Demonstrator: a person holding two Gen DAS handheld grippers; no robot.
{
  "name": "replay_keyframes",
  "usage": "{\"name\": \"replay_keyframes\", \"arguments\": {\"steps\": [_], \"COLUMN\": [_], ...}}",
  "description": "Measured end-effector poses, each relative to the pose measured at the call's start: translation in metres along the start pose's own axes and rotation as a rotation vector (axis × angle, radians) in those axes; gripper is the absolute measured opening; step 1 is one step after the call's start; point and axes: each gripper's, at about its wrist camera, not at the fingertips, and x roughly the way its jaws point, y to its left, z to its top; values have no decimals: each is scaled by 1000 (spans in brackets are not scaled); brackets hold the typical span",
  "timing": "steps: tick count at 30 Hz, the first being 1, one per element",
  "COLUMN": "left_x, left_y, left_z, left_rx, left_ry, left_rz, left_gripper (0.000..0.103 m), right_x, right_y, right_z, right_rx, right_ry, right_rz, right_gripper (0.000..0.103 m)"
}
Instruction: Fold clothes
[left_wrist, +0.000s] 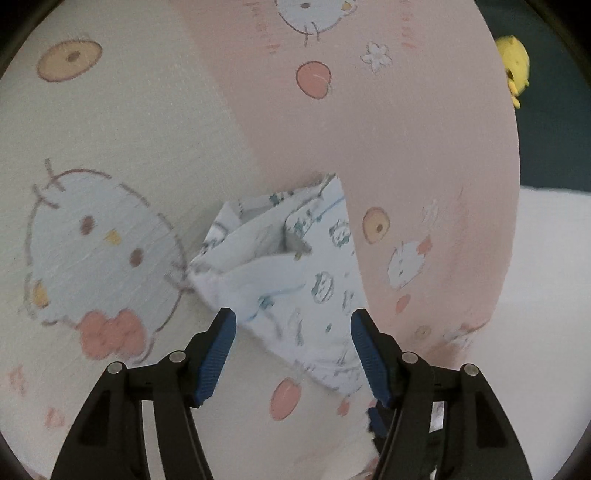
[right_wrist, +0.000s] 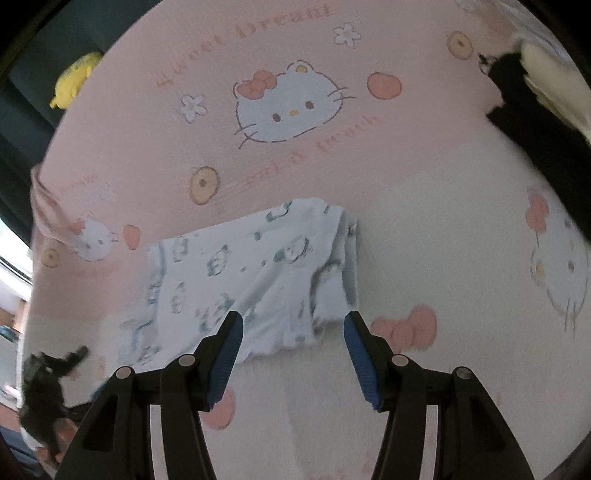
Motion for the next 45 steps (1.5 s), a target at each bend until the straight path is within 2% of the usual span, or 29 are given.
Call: {"name": "replay_keyframes", "arguments": {"steps": [6,10,17,20,22,24,28,31,33,34,35,37,39,45], "left_x": [4,11,32,36,34,33,39,39,39,39,38,38,39,44], "left_y": [20,34,34,40,46,43,27,25,25,25,25,25,21,5], "left_z": [-14,-16,-4,-4,-9,-13,-19,-17,-13,-10,-8,-5,-5,-11], "left_rx": [-35,-89,-66,-63,-65,-25,88,78,60,53,48,57,96,253], "left_ry": [-15,-26,-56,-104,-149,-170,-181,-178,-162,-151,-142,-135,-138,-135], "left_rz": [16,20,53,-35,-80,-71,4,24,24,23,23,37,64,162], "left_gripper": [62,62,62,69,69,69,72,72,72,72,72,67,63,63], "right_x": [-16,-14,0,5,9,9,5,1,5,8,13,20,28,39], "right_y": [-16,-25,-34,-38,-39,-35,-23,-9,0,5,7,9,9,1], "right_z": [-19,-21,-20,-19,-18,-17,-16,-20,-23,-25,-28,-31,-33,-28], "right_rx": [101,128,168,185,188,135,-10,-166,-261,-305,-331,-355,-363,-342], "right_ry": [20,31,60,73,79,72,35,-33,-42,-38,-30,-14,1,9], "right_rz": [117,109,148,165,171,141,70,23,-6,-21,-29,-36,-37,-43], "right_gripper": [56,56,56,56,56,56,56,56,56,52,38,27,27,27]}}
